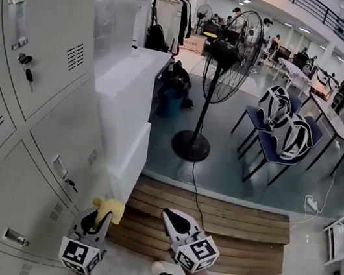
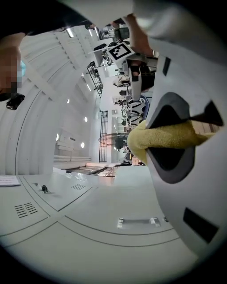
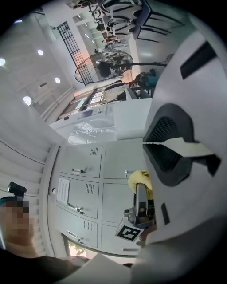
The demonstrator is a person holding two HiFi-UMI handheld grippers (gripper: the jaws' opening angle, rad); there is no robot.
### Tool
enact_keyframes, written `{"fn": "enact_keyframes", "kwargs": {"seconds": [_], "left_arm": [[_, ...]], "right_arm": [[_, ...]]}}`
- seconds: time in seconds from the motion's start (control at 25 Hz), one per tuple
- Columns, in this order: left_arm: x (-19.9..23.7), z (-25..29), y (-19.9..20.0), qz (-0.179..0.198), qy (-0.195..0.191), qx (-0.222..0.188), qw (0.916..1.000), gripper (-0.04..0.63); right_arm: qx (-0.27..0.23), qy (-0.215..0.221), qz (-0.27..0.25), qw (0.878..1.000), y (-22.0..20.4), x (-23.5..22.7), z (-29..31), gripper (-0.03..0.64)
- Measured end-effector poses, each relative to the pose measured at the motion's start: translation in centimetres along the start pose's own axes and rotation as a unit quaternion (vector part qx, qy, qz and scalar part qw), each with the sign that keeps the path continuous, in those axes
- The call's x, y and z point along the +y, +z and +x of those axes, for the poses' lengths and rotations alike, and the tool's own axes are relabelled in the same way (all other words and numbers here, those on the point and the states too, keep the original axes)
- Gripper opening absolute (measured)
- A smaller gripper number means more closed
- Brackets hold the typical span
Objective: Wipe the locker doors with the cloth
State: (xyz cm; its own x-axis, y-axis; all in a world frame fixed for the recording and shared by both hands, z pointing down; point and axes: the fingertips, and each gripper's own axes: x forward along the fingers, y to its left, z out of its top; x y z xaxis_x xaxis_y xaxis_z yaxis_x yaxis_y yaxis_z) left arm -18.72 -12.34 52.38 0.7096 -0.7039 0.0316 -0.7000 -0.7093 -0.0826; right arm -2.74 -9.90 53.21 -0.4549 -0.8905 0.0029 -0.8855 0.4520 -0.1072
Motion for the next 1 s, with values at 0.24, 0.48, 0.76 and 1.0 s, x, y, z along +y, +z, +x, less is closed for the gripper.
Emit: {"fn": "enact_keyframes", "kwargs": {"seconds": [0.24,0.48,0.76,1.0], "left_arm": [[1.6,5.7,2.8,0.022,0.062,0.015,0.9977,0.083],[4.2,7.1,6.9,0.065,0.158,0.005,0.9852,0.083],[8.5,2.1,13.6,0.130,0.271,-0.045,0.9527,0.083],[11.8,-3.8,19.8,0.181,0.352,-0.101,0.9128,0.083]], "right_arm": [[-0.016,0.056,0.011,0.998,2.6,-6.2,5.3,0.023],[-0.032,0.144,0.012,0.989,4.9,-7.1,10.9,0.023],[-0.051,0.223,0.018,0.973,7.2,-2.5,15.8,0.023],[-0.063,0.263,0.012,0.963,9.0,3.8,18.9,0.023]]}}
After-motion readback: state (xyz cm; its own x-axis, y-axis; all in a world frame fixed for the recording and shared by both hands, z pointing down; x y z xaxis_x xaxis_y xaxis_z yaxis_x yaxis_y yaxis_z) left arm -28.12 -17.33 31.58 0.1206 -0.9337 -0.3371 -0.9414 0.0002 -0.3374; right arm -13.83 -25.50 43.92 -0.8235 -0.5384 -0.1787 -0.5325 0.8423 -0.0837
